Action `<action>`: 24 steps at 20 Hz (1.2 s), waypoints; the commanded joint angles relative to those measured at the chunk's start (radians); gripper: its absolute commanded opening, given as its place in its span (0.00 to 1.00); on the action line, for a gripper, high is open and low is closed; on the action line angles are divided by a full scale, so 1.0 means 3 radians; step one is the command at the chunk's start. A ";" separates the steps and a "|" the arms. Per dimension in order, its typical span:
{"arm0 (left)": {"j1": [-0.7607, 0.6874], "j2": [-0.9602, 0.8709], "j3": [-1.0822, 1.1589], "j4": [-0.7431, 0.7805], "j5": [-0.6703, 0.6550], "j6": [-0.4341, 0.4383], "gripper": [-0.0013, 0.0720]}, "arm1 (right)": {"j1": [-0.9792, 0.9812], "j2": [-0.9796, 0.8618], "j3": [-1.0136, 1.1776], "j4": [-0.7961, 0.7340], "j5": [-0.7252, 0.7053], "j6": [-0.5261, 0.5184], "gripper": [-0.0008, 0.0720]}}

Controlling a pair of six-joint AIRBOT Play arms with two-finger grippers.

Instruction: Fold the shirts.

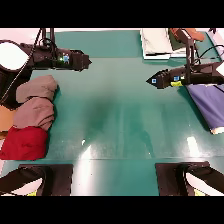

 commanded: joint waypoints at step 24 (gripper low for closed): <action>0.1052 -0.0045 -0.0201 0.1886 -0.0398 -0.0324 0.83 | 0.0004 -0.0001 0.0003 0.0024 0.0051 0.0003 0.03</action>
